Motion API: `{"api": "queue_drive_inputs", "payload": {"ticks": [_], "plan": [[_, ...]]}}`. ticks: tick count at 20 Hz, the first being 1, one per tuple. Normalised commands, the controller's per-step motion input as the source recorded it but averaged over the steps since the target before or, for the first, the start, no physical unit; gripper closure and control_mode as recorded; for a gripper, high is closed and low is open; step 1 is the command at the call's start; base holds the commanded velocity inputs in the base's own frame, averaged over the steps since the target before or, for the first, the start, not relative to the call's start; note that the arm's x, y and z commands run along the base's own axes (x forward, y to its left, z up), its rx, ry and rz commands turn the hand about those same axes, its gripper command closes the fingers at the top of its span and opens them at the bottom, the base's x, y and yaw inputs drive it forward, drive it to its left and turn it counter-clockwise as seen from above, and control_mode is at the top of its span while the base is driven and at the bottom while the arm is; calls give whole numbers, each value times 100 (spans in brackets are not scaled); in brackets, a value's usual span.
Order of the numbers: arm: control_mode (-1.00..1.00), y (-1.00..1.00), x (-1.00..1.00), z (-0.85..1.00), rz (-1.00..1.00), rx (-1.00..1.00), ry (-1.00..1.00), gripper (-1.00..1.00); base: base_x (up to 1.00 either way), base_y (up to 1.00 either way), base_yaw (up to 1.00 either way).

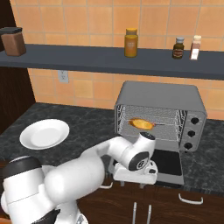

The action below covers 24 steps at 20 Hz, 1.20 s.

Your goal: Pick up the kebab skewer and baguette bread, and place them inside the toaster oven. Close the toaster oven door and start by setting the timer.

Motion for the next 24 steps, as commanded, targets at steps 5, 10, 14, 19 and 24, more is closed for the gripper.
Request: {"api": "queue_drive_inputs", "payload": {"ticks": [5, 10, 14, 19, 24], "plan": [[-100, 0, 8, -48, -9, 0, -1, -100, 0, 0, 0], [-100, -1, -15, -27, -8, 0, -8, -100, 0, 0, 0], [-100, 0, 11, -22, -9, 0, -8, -100, 0, 0, 0], [-100, 0, 33, -15, -6, 0, -8, -100, 0, 0, 0], [-100, 0, 40, 2, -2, 0, -14, -100, 0, 0, 0]]}}
